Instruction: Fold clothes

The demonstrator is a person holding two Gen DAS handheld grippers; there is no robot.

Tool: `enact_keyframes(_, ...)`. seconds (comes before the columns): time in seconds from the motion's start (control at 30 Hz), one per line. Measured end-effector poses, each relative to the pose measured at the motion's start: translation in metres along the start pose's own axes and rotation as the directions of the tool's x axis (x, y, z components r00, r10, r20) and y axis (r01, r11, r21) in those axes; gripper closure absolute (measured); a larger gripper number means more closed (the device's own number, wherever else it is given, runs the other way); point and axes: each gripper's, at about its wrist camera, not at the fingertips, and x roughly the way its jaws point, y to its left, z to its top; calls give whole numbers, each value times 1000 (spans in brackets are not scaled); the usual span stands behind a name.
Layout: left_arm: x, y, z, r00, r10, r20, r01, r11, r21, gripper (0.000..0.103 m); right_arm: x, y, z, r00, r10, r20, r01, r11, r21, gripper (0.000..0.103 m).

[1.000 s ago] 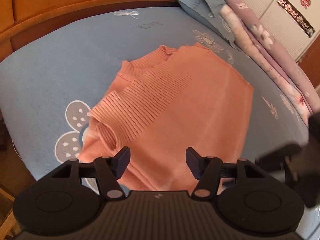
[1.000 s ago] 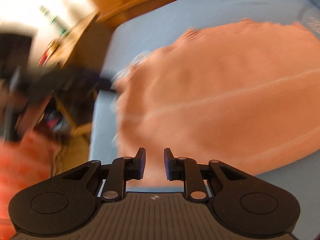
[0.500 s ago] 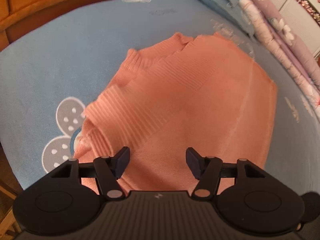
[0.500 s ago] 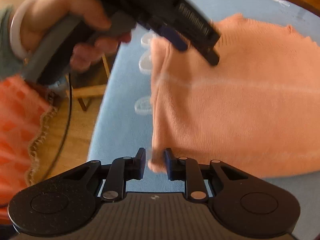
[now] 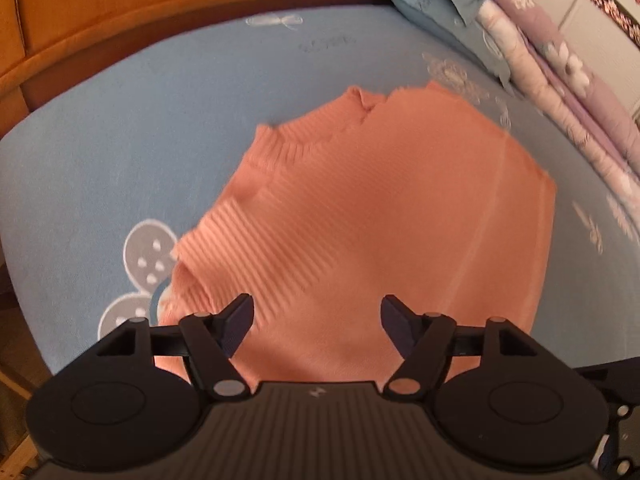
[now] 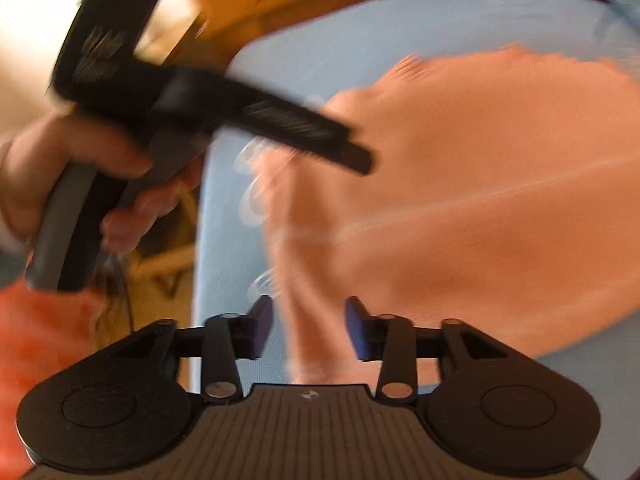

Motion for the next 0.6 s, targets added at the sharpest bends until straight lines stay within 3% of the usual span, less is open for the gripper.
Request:
enact_keyframes(0.07,11,2,10,1000,24,-19,-25,1000,-10,31,-4,-14,2,997,-76,20,76,997,21,48)
enact_keyframes(0.2,39,7,20,995,63,-80,-66,997,-27,31,13,-45,11,987,-161,-28,163,983,90,46)
enact_keyframes(0.27,48,8,19,994,73,-83,-76,997,-25,26,23,-58,11,985,-159,-62,166,979,122,45)
enact_keyframes(0.33,50,7,17,995,72,-73,-74,997,-25,22,28,-63,14,988,-139,-71,148,979,142,37)
enact_keyframes(0.47,56,2,17,994,46,-103,-46,999,5,0,33,-63,13,989,-135,-60,144,972,186,31)
enact_keyframes(0.6,61,-8,19,989,86,-117,-82,996,42,1,26,-60,16,991,-123,-54,132,970,203,31)
